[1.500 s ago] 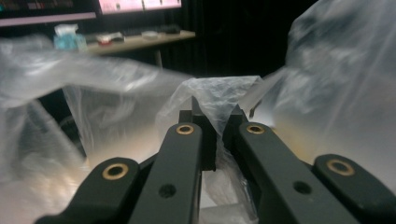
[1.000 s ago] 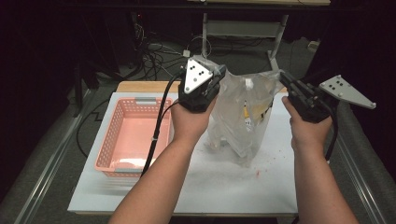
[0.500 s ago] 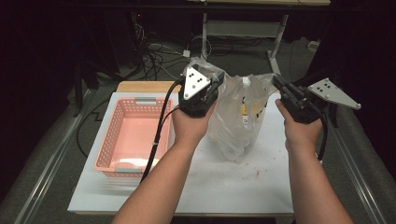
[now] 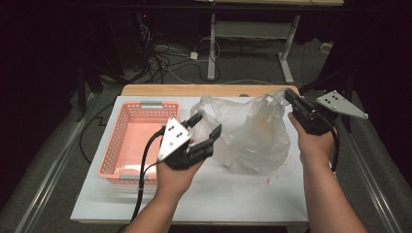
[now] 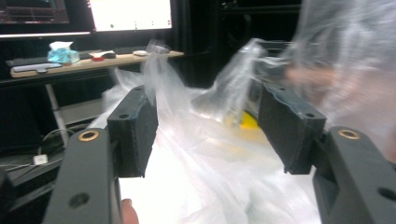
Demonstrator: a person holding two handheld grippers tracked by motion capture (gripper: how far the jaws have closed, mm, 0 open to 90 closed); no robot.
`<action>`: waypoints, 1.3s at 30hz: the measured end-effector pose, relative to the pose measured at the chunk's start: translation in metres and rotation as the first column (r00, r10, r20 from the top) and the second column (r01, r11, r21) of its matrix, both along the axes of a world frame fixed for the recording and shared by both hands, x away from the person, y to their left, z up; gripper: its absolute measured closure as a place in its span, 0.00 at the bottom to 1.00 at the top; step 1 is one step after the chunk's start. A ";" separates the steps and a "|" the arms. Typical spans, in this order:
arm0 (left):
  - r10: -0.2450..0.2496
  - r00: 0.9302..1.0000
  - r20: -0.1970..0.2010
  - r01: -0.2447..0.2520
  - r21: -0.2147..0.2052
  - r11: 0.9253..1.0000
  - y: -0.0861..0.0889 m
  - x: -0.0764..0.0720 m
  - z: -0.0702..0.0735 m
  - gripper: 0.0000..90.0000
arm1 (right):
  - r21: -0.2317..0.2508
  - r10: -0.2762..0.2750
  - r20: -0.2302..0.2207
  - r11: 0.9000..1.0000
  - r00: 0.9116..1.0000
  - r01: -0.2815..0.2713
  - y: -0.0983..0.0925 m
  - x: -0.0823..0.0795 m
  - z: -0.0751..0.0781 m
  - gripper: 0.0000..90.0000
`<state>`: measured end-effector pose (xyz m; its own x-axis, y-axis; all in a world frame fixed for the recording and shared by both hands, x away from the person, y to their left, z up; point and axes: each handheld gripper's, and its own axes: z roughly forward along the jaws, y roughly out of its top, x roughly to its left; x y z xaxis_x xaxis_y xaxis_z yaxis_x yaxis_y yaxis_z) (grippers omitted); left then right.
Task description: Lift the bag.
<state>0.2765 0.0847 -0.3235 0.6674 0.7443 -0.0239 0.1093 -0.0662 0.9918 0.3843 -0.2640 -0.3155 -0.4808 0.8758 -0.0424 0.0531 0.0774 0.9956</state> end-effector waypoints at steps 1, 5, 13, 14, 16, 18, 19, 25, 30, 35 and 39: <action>0.003 1.000 -0.001 -0.003 0.007 1.000 0.002 -0.009 -0.002 0.36 | -0.004 -0.003 -0.002 1.000 1.000 0.003 0.000 0.000 -0.001 1.00; -0.018 0.999 -0.048 0.018 0.002 1.000 0.009 -0.039 -0.017 0.26 | -0.018 -0.008 -0.012 1.000 1.000 0.007 -0.001 0.001 -0.003 1.00; -0.050 0.984 -0.169 0.074 0.144 0.987 -0.002 -0.050 -0.068 0.09 | -0.035 0.008 -0.011 0.999 1.000 -0.009 -0.004 -0.006 -0.004 0.98; -0.052 0.982 -0.181 0.081 0.153 0.985 -0.004 -0.046 -0.074 0.06 | -0.032 0.013 -0.017 0.999 1.000 -0.014 -0.004 -0.008 -0.004 0.96; -0.053 0.980 -0.194 0.085 0.160 0.983 -0.008 -0.037 -0.084 0.04 | -0.026 0.028 -0.017 0.999 0.999 -0.029 -0.004 -0.013 -0.003 0.92; -0.058 0.973 -0.225 0.093 0.150 0.984 -0.010 -0.028 -0.093 0.01 | -0.024 0.046 -0.010 0.999 0.999 -0.046 -0.006 -0.019 -0.002 0.86; -0.064 0.969 -0.239 0.099 0.140 0.985 -0.011 -0.024 -0.097 0.00 | -0.018 0.053 -0.008 0.998 0.999 -0.053 -0.007 -0.023 -0.001 0.84; -0.071 0.957 -0.281 0.115 0.144 0.983 -0.013 -0.013 -0.115 0.00 | -0.008 0.094 0.011 0.996 0.995 -0.094 -0.016 -0.049 0.000 0.72; -0.065 0.956 -0.286 0.119 0.176 0.977 -0.017 -0.009 -0.124 0.00 | -0.010 0.097 -0.010 0.995 0.995 -0.097 -0.025 -0.066 -0.009 0.67; -0.069 0.955 -0.289 0.130 0.196 0.972 -0.021 -0.005 -0.133 0.00 | -0.035 0.084 -0.073 0.996 0.994 -0.087 -0.033 -0.070 -0.031 0.62; -0.058 0.955 -0.292 0.123 0.207 0.971 -0.022 -0.002 -0.138 0.00 | -0.059 0.075 -0.136 0.995 0.988 -0.084 -0.039 -0.070 -0.056 0.53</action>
